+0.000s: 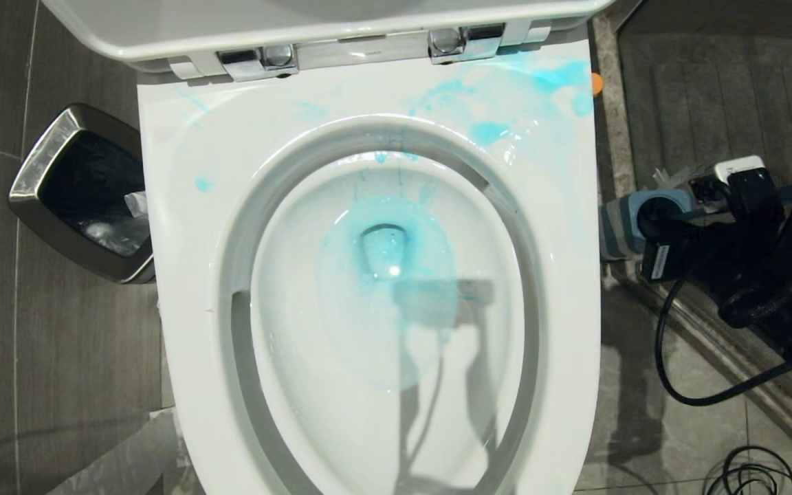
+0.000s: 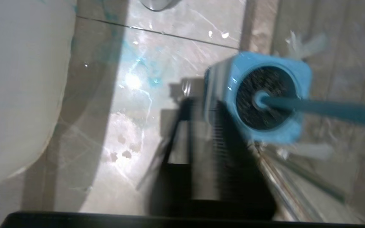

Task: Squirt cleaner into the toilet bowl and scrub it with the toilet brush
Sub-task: Scrub the toilet bowl

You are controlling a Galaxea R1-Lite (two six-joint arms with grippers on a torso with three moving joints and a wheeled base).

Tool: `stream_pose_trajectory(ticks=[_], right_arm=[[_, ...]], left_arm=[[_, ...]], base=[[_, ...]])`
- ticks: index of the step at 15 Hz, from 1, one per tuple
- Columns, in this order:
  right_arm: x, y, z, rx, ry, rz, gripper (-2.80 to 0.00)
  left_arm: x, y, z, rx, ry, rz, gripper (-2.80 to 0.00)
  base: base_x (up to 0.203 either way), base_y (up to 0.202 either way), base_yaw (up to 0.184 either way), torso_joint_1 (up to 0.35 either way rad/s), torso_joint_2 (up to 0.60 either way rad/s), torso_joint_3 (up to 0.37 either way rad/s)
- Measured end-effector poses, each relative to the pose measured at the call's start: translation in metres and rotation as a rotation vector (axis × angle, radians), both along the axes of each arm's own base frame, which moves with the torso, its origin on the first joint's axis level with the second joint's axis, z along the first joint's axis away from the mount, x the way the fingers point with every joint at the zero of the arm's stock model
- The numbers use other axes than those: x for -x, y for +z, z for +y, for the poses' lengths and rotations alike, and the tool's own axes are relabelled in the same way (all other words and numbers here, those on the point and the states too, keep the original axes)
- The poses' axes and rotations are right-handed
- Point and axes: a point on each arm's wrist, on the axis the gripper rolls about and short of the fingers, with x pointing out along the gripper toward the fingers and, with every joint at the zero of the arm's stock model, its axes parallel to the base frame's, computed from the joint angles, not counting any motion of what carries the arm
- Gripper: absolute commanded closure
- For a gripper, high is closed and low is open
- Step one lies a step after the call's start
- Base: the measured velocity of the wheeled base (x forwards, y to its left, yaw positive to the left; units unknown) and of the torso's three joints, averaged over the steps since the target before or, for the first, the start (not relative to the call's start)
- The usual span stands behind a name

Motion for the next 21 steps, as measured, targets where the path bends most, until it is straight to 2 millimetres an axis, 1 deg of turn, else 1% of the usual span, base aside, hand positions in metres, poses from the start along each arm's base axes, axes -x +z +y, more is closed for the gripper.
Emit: stream_pose_trajectory(ticks=[2, 4, 6, 8, 10, 12, 14, 17, 19, 20, 21], right_arm=[[0.016, -0.009, -0.007, -0.004, -0.015, 0.030, -2.80], [0.038, -0.017, -0.014, -0.003, -0.027, 0.050, -2.80], [0.058, -0.024, -0.027, -0.008, -0.071, 0.038, -2.80], [0.069, -0.026, -0.043, -0.022, -0.111, -0.037, -2.80], [0.072, -0.026, -0.059, -0.025, -0.110, -0.095, -2.80], [0.066, -0.023, -0.073, -0.053, -0.058, -0.152, -2.80], [0.054, -0.014, -0.081, -0.075, -0.023, -0.201, -2.80], [0.029, 0.000, -0.089, -0.062, -0.002, -0.261, -2.80], [0.011, 0.005, -0.092, -0.032, 0.029, -0.290, -2.80], [0.002, 0.005, -0.093, -0.015, 0.034, -0.296, -2.71], [-0.006, 0.007, -0.095, 0.004, 0.037, -0.307, 0.00]], left_arm=[[0.000, 0.000, 0.000, 0.000, 0.000, 0.000, 0.00], [0.000, 0.000, 0.000, 0.000, 0.001, 0.000, 0.00], [0.000, 0.000, 0.000, 0.000, 0.000, 0.000, 0.00], [0.000, 0.000, 0.000, 0.000, 0.001, 0.000, 0.00], [0.000, 0.000, 0.000, 0.000, 0.000, 0.000, 0.00], [0.000, 0.000, 0.000, 0.000, 0.000, 0.000, 0.00], [0.000, 0.000, 0.000, 0.000, 0.000, 0.000, 0.00], [0.000, 0.000, 0.000, 0.000, 0.000, 0.000, 0.00], [0.000, 0.000, 0.000, 0.000, 0.000, 0.000, 0.00], [0.000, 0.000, 0.000, 0.000, 0.000, 0.000, 0.00], [0.000, 0.000, 0.000, 0.000, 0.000, 0.000, 0.00]], base=[[0.000, 0.000, 0.000, 0.000, 0.00, 0.000], [0.000, 0.000, 0.000, 0.000, 0.00, 0.000], [0.000, 0.000, 0.000, 0.000, 0.00, 0.000], [0.000, 0.000, 0.000, 0.000, 0.00, 0.000], [0.000, 0.000, 0.000, 0.000, 0.00, 0.000], [0.000, 0.000, 0.000, 0.000, 0.00, 0.000], [0.000, 0.000, 0.000, 0.000, 0.00, 0.000], [0.000, 0.000, 0.000, 0.000, 0.00, 0.000], [0.000, 0.000, 0.000, 0.000, 0.00, 0.000], [0.000, 0.000, 0.000, 0.000, 0.00, 0.000], [0.000, 0.000, 0.000, 0.000, 0.00, 0.000]])
